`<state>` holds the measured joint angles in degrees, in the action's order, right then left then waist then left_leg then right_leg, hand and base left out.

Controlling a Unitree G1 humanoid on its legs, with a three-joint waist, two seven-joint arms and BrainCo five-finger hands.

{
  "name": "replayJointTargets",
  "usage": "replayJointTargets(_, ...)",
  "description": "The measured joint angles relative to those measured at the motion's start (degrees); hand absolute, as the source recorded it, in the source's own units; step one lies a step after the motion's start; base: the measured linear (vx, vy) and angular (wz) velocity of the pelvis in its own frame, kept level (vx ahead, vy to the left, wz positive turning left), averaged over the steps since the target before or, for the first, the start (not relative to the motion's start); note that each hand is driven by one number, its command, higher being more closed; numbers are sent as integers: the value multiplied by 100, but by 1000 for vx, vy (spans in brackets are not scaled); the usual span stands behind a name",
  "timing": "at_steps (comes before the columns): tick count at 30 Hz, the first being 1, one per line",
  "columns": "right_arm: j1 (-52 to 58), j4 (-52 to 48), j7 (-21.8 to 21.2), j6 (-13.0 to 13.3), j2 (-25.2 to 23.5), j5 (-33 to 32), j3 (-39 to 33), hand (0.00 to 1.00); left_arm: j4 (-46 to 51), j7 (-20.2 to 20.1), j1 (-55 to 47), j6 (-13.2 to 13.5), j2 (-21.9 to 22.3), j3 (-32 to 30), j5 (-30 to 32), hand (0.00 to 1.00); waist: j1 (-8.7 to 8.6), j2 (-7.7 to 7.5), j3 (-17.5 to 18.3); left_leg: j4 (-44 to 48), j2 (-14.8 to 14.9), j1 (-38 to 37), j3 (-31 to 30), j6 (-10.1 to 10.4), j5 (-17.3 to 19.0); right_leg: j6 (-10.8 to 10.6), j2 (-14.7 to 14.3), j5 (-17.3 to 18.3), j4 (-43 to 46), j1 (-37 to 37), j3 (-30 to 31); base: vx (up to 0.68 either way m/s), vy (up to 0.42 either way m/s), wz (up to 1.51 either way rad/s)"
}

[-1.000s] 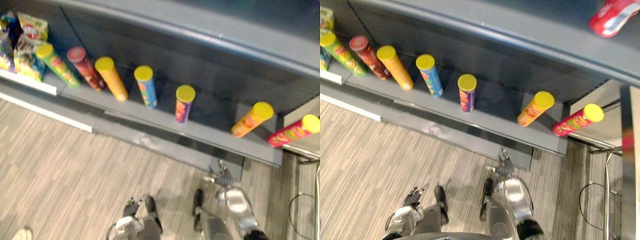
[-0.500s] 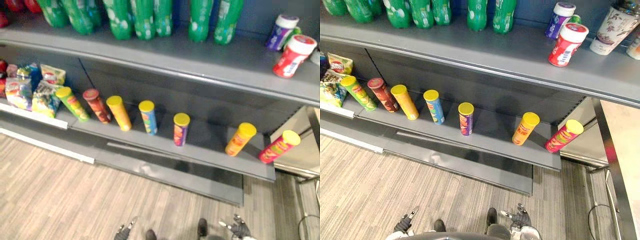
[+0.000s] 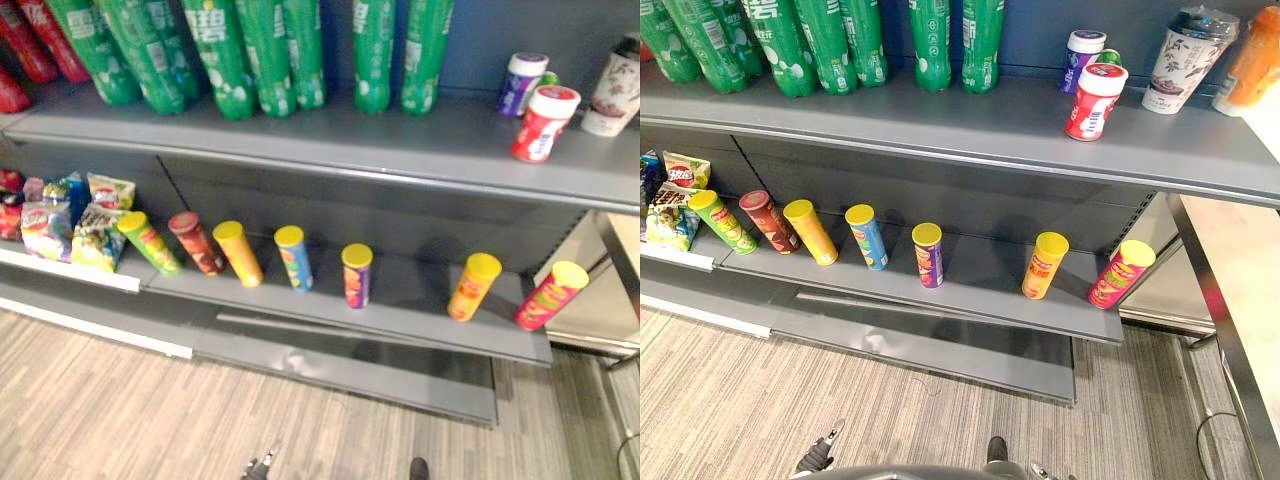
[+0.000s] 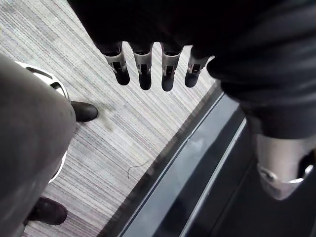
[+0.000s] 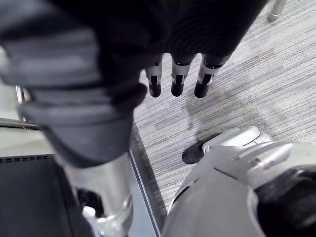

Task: Put the gum and the chips on the shelf.

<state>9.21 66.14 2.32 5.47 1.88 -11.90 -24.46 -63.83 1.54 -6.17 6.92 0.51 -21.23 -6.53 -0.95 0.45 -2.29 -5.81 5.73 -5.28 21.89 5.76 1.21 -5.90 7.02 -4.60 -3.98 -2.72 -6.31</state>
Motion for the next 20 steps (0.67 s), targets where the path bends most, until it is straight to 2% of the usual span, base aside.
replayJointTargets(20, 19, 8, 15, -1, -37, -66, -221, 0, -31, -5, -11, -3, -16, 122, 2, 0, 11, 56, 53, 4, 65, -89, 107, 3, 11, -3, -85, -9, -86, 71, 75, -7, -18, -3)
